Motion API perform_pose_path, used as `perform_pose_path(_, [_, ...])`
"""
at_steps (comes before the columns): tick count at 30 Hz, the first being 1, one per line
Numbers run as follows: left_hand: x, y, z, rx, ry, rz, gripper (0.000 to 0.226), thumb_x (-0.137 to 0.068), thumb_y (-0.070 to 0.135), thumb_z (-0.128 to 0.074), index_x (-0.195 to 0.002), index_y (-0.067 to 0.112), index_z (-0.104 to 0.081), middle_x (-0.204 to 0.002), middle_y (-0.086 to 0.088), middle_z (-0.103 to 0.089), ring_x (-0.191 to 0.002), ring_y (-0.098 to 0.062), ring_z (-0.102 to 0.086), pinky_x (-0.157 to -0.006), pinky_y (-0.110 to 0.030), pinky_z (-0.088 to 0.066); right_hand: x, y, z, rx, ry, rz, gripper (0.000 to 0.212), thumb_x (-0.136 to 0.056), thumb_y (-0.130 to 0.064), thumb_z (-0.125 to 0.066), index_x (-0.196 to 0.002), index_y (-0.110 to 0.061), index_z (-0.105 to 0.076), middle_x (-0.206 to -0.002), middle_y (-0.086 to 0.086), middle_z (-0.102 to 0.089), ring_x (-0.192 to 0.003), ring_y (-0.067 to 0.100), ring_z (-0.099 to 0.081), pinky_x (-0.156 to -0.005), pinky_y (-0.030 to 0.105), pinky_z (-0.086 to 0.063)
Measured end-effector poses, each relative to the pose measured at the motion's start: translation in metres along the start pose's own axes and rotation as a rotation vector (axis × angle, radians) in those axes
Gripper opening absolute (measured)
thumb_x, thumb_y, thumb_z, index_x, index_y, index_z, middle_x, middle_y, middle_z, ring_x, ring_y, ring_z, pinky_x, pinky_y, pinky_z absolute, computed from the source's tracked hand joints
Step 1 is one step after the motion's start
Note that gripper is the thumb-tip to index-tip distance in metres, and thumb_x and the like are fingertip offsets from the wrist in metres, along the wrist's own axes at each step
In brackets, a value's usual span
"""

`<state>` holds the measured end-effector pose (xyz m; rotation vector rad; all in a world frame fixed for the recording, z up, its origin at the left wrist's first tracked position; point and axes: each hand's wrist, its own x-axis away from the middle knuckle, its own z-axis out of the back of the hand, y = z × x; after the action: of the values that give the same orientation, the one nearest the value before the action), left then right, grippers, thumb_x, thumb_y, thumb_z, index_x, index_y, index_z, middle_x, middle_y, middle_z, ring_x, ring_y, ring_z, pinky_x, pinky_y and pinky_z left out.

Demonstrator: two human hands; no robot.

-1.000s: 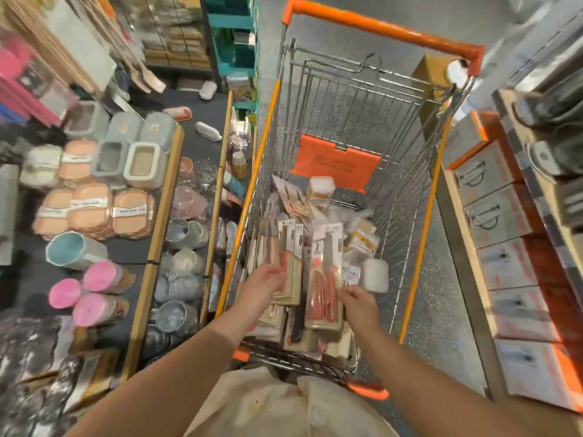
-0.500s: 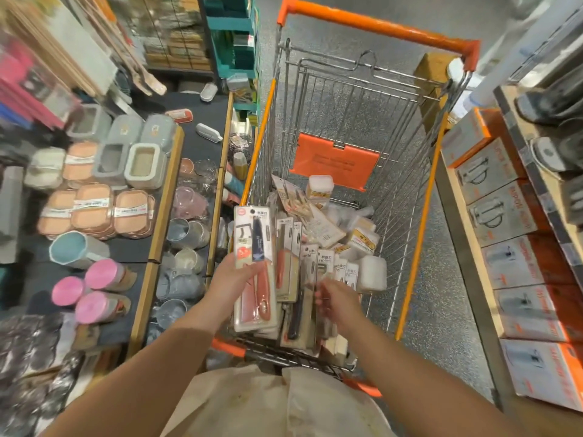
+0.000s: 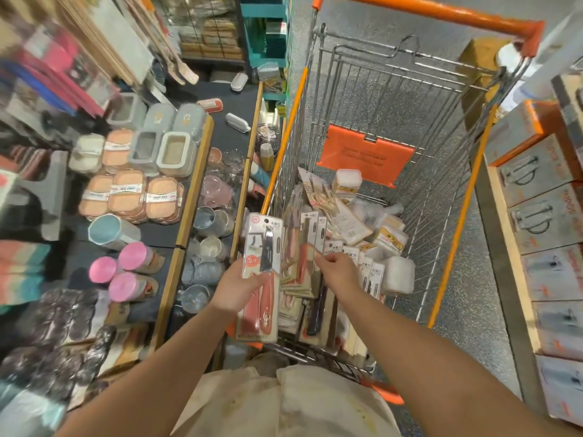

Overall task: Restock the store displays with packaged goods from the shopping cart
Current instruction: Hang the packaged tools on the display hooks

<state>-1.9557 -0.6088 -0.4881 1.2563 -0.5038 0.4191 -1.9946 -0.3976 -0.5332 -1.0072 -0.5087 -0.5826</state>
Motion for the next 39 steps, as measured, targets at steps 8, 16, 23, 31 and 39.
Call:
perform_pose_path(8, [0.006,-0.007,0.008,-0.003,0.053,0.042,0.022,-0.089,0.008,-0.068,-0.086,0.030,-0.066,-0.085,0.011,-0.073,-0.087,-0.012,-0.067,-0.081,-0.029,-0.049,-0.027,-0.024,-0.024,0.070,-0.136,-0.070,0.057,-0.094,-0.051,-0.048,-0.133,-0.012,-0.056,-0.119,0.011,-0.064,-0.105,0.031,-0.061,-0.095,0.045,-0.053])
perform_pose_path(16, [0.017,-0.017,0.010,0.030,0.052,0.051,0.013,-0.090,0.015,-0.070,-0.094,0.027,-0.070,-0.093,0.005,-0.074,-0.090,-0.013,-0.069,-0.080,-0.031,-0.051,-0.022,-0.013,-0.018,0.042,-0.067,-0.111,0.014,-0.097,-0.013,-0.049,-0.087,-0.008,-0.057,-0.078,0.008,-0.056,-0.084,0.026,-0.056,-0.069,0.031,-0.048])
perform_pose_path(23, [0.019,-0.004,0.002,0.227,0.003,0.066,0.020,-0.091,0.022,-0.068,-0.111,0.020,-0.068,-0.101,0.001,-0.076,-0.090,-0.011,-0.072,-0.077,-0.026,-0.053,0.028,0.016,0.021,-0.370,0.049,-0.108,0.024,-0.098,-0.023,-0.052,-0.087,-0.002,-0.057,-0.101,0.030,-0.065,-0.085,0.040,-0.067,-0.076,0.046,-0.052])
perform_pose_path(31, [0.010,-0.005,-0.015,0.422,-0.086,0.058,0.071,-0.080,0.062,-0.067,-0.122,0.005,-0.064,-0.111,-0.018,-0.071,-0.106,-0.038,-0.067,-0.099,-0.054,-0.048,0.085,-0.004,0.001,-0.352,-0.366,-0.040,0.015,-0.099,-0.018,-0.056,-0.087,-0.014,-0.062,-0.078,0.004,-0.066,-0.071,0.020,-0.065,-0.062,0.034,-0.056])
perform_pose_path(39, [0.008,-0.009,-0.015,0.398,0.015,0.082,0.017,-0.092,0.005,-0.063,-0.108,0.010,-0.064,-0.091,-0.008,-0.074,-0.069,-0.013,-0.072,-0.070,-0.033,-0.059,0.073,0.005,0.000,-0.428,-0.354,-0.182,0.021,-0.102,-0.017,-0.048,-0.096,-0.006,-0.064,-0.077,0.003,-0.064,-0.060,0.013,-0.058,-0.057,0.025,-0.050])
